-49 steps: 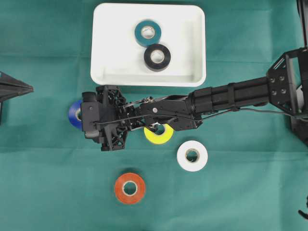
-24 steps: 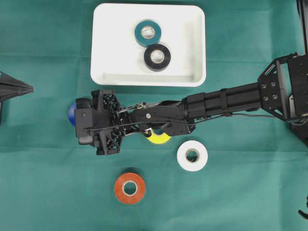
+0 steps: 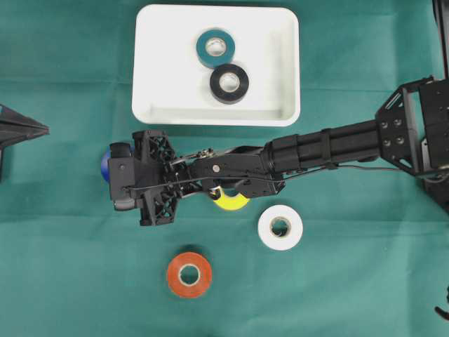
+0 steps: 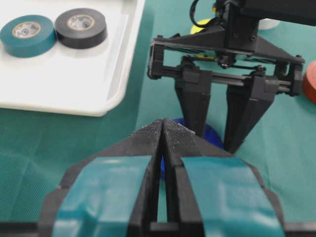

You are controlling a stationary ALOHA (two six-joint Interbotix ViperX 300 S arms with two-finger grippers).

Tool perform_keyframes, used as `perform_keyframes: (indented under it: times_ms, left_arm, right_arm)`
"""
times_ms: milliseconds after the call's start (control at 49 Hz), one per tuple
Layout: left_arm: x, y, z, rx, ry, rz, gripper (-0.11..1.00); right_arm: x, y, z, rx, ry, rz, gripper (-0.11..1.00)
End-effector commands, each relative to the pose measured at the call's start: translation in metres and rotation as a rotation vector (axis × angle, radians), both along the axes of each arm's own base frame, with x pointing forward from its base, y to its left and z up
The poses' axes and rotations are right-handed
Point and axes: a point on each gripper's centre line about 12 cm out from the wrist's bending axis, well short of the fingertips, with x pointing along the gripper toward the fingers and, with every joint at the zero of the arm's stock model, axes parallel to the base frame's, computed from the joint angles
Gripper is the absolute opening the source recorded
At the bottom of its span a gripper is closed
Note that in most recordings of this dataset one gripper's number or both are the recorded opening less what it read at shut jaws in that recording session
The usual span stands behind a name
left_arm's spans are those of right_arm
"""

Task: Put the tape into the white case with the right arm.
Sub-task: 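Close the right gripper on the blue tape roll's rim, then lift the blue roll and carry it into the white tray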

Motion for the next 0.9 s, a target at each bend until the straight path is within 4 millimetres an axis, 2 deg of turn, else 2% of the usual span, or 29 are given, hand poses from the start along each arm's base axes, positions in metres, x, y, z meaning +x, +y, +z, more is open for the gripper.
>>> perform_keyframes:
  times_ms: [0,163,306,633,878]
  left_arm:
    - [0.001,0.001,0.006,0.001,-0.017,0.003,0.01]
    - [0.001,0.001,0.005,0.001,-0.015,0.003,0.01]
    - [0.001,0.001,0.005,0.0,-0.015,0.003,0.01]
    - [0.001,0.001,0.006,0.0,-0.017,0.003,0.01]
    - [0.001,0.001,0.005,0.001,-0.015,0.003,0.01]
  right_arm:
    - [0.003,0.003,0.04,0.003,-0.072,0.004,0.03]
    - [-0.001,0.0,0.069,-0.007,-0.083,-0.015,0.03]
    - [-0.006,-0.004,0.084,-0.025,-0.066,-0.034,0.02]
    - [-0.009,-0.008,0.089,-0.03,-0.057,-0.05,0.02]
    - [-0.01,-0.039,0.102,-0.033,-0.078,-0.104,0.02]
